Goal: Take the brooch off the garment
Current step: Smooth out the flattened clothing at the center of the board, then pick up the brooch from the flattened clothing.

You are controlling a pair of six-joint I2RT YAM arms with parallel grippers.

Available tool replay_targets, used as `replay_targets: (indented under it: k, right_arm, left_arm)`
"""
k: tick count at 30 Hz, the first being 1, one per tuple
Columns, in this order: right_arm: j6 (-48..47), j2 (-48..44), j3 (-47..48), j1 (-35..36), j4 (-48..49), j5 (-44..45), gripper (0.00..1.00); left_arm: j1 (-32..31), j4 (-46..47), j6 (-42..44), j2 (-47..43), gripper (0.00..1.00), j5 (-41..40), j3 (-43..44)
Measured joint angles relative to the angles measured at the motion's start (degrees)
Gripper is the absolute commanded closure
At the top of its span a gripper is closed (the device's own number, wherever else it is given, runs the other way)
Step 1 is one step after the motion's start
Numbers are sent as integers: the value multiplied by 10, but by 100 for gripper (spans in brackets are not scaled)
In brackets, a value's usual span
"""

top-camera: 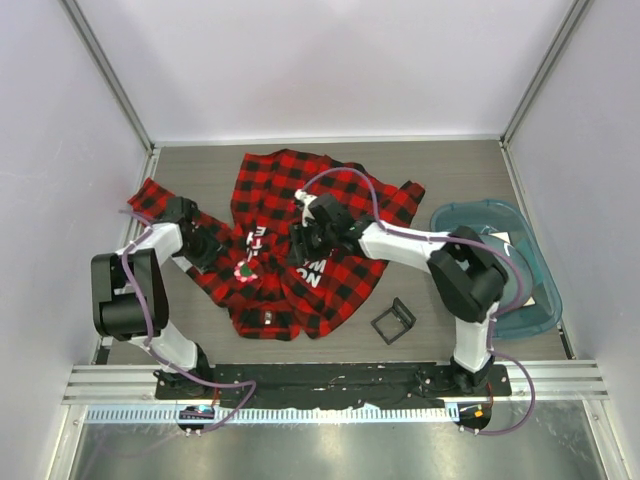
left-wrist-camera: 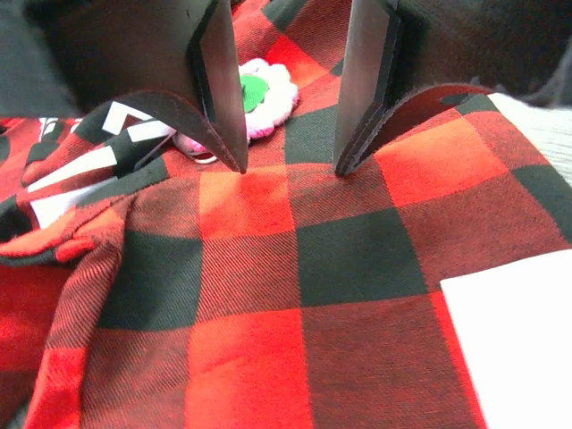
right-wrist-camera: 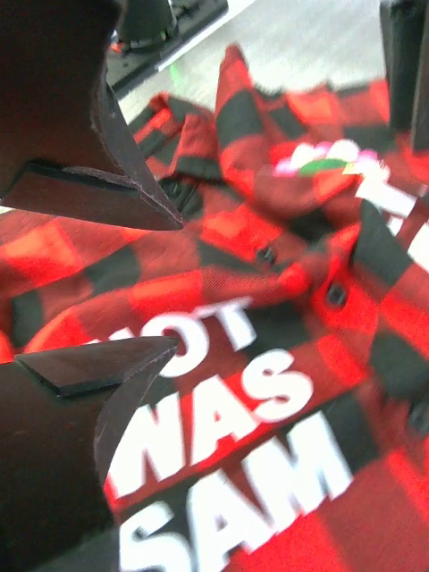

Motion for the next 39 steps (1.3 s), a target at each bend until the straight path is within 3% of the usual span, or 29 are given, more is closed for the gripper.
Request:
replay_targets:
  k: [3, 8, 15, 21, 26, 32, 39]
  right_arm:
    - [12, -52, -54, -10, -16, 65, 46]
    - [46, -50, -116, -38, -18, 158, 49]
    - [97, -50, -127, -67, 8, 243, 50]
    - [50, 1, -60, -114, 5, 303, 47]
    - [-13, 34, 0, -120, -39, 328, 41]
    - [-34, 29, 15, -81, -83, 278, 32]
    - [-54, 40, 78, 60, -44, 264, 27]
  left_arm:
    - [33, -12, -12, 2, 50, 0, 3]
    - [83, -33, -23, -18, 48, -18, -10]
    - [86, -65, -19, -91, 42, -101, -48]
    - [18, -76, -14, -157, 42, -155, -59]
    - [-110, -74, 16, -199, 40, -174, -48]
    - [-147, -66, 26, -199, 44, -157, 3]
    - [-107, -42, -37, -217, 48, -163, -11]
